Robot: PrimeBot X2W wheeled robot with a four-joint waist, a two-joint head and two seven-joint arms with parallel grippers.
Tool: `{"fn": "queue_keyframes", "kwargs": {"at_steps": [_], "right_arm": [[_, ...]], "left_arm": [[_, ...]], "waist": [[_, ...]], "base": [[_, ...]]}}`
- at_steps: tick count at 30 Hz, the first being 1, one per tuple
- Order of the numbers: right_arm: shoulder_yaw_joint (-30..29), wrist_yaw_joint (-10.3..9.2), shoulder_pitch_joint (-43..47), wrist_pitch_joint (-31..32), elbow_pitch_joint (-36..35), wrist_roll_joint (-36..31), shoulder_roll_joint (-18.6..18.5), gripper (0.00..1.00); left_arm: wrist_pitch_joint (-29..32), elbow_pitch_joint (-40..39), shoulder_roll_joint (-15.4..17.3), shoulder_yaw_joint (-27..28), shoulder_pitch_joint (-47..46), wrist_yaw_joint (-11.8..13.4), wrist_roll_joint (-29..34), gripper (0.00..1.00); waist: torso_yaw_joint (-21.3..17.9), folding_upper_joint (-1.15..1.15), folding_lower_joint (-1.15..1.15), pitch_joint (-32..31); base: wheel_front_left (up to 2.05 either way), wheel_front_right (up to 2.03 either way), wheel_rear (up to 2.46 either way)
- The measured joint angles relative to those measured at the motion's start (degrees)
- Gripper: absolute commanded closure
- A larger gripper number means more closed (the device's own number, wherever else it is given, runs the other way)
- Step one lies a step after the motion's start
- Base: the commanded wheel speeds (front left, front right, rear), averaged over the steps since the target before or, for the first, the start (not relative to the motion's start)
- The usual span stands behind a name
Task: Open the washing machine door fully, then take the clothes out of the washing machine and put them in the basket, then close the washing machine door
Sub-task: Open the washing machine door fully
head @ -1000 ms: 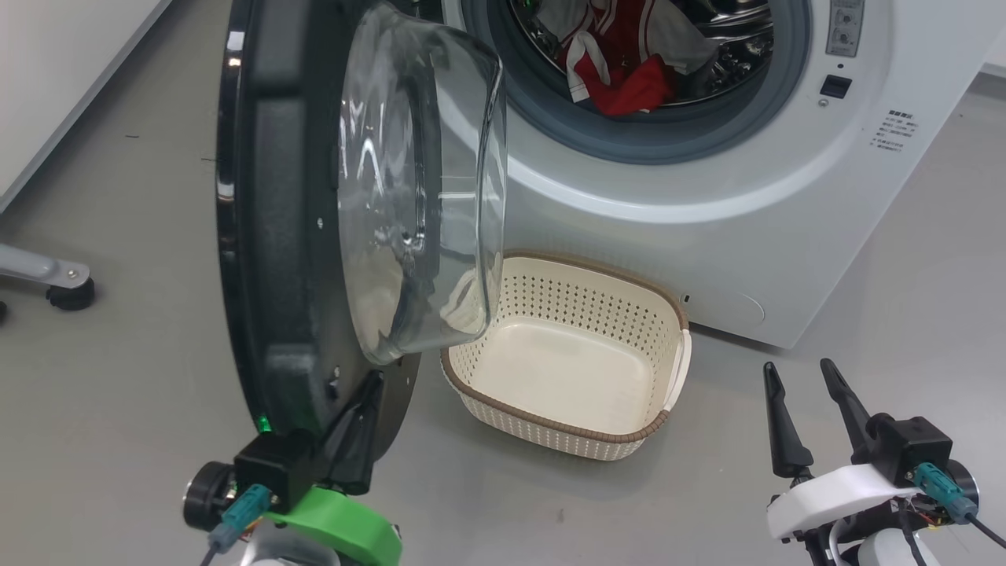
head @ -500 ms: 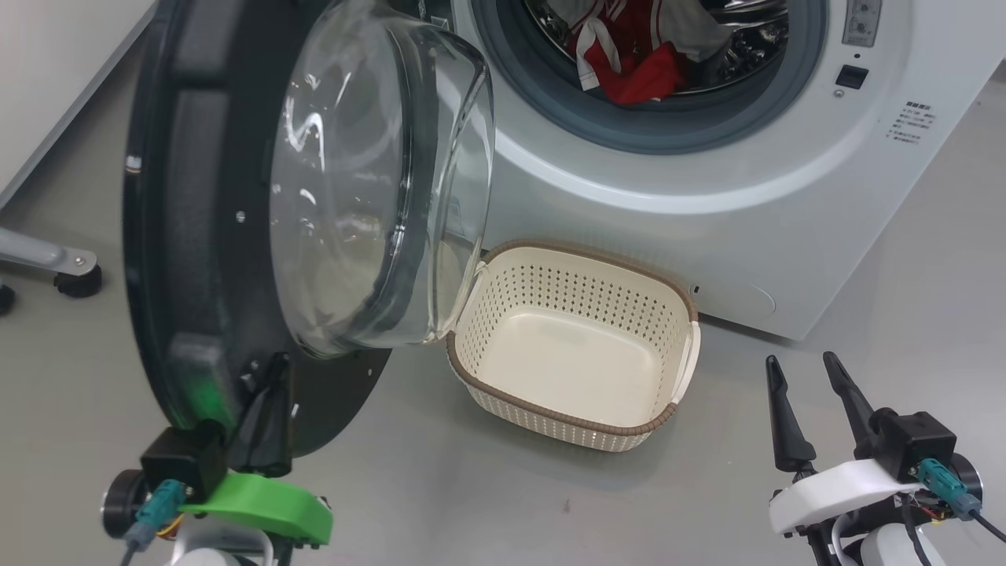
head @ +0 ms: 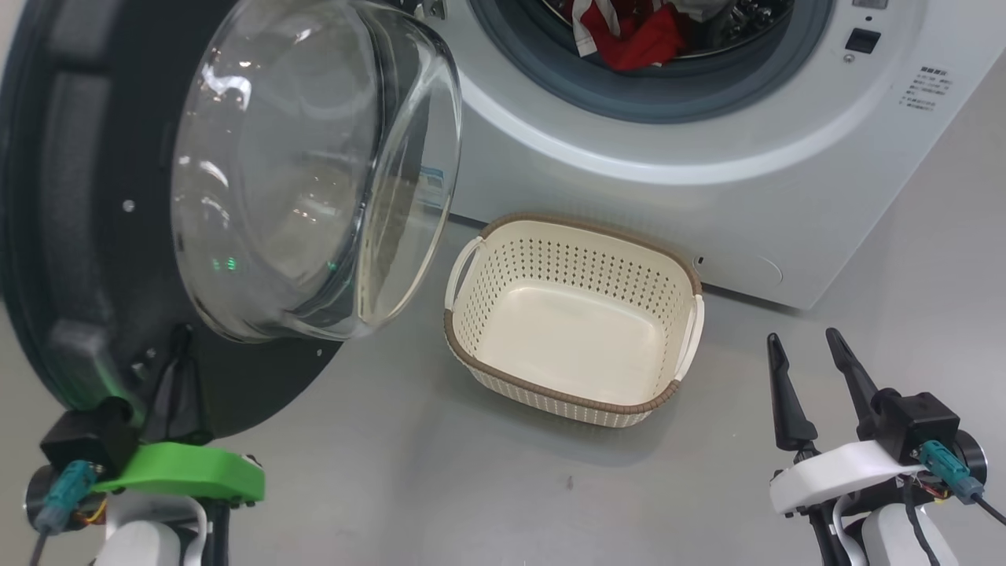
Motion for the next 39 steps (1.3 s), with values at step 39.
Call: {"fn": "queue_keyframes", "kwargs": {"at_steps": [39], "right_arm": [[-0.9,1.19,-4.1,0.0,0.59,-1.31,-0.9,0.0]], "left_arm": [[-2.21,11.94,2.02,13.03,-9.26,0.54,-2.09,1.0]], "waist": [[-1.01,0.0,0.0,5.07]], "base": [[0.0,0.0,0.0]]}}
